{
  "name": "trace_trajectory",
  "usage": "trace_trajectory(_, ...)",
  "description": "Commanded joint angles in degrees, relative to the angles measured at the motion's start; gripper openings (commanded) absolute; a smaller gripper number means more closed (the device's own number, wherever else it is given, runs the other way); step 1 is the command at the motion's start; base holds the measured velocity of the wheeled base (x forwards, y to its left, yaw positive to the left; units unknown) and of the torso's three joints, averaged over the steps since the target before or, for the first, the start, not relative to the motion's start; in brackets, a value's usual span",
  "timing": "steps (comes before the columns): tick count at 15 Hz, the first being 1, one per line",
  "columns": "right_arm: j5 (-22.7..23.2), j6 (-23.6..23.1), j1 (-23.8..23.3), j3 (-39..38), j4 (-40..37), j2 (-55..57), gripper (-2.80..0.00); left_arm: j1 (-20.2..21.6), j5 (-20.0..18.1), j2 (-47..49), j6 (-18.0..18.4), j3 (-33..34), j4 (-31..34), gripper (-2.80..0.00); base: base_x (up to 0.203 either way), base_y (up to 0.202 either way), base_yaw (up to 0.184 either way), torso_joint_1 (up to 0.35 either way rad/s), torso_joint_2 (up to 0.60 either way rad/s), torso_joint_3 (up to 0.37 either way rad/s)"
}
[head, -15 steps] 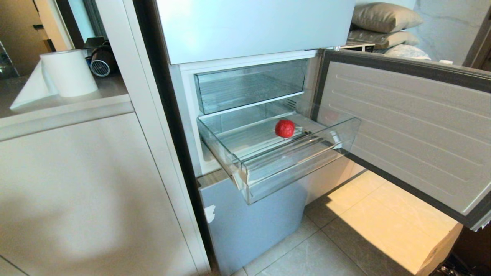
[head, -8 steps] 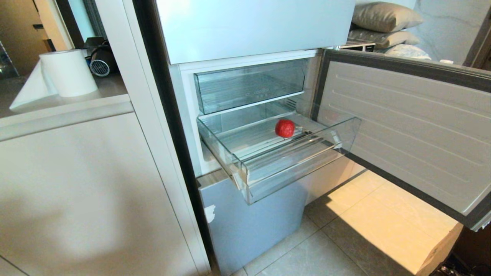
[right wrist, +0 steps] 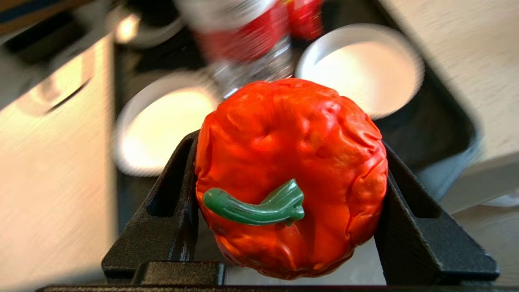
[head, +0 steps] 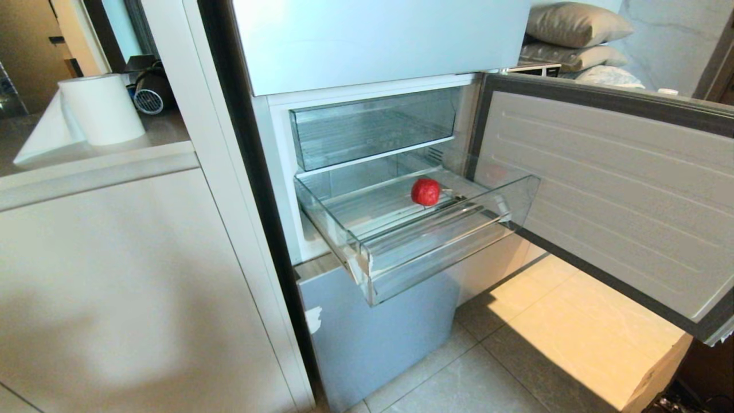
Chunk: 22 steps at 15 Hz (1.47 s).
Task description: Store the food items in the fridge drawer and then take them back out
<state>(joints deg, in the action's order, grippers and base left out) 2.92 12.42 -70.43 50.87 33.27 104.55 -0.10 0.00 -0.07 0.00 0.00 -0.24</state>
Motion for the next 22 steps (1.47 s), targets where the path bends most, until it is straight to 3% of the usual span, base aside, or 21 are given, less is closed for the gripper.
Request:
trace_trajectory(1, 0.5, 0.0, -2.8, 6.4, 0.2, 6.8, -2.8, 0.0, 0.0, 0.1, 0.0, 0.1, 0.0, -2.8, 0.0, 0.0, 0.0, 0.0, 0.0, 0.0)
trace_trajectory(6, 5.0, 0.4, -5.6, 17.5, -0.2, 17.9, -2.8, 0.0, 0.0, 0.1, 0.0, 0.1, 0.0, -2.8, 0.0, 0.0, 0.0, 0.0, 0.0, 0.0)
trace_trajectory(14, 5.5, 3.0, -6.2, 26.3, 0.1, 27.3, -2.8, 0.0, 0.0, 0.1, 0.0, 0.1, 0.0, -2.8, 0.0, 0.0, 0.0, 0.0, 0.0, 0.0)
trace_trajectory(15, 5.5, 3.0, -6.5, 26.3, 0.1, 27.3, 0.0, 0.0, 0.0, 0.1, 0.0, 0.1, 0.0, -2.8, 0.0, 0.0, 0.0, 0.0, 0.0, 0.0)
trace_trajectory(22, 5.8, 3.0, -8.2, 25.4, -0.3, 23.8, 0.0, 0.0, 0.0, 0.1, 0.0, 0.1, 0.0, -2.8, 0.0, 0.0, 0.0, 0.0, 0.0, 0.0)
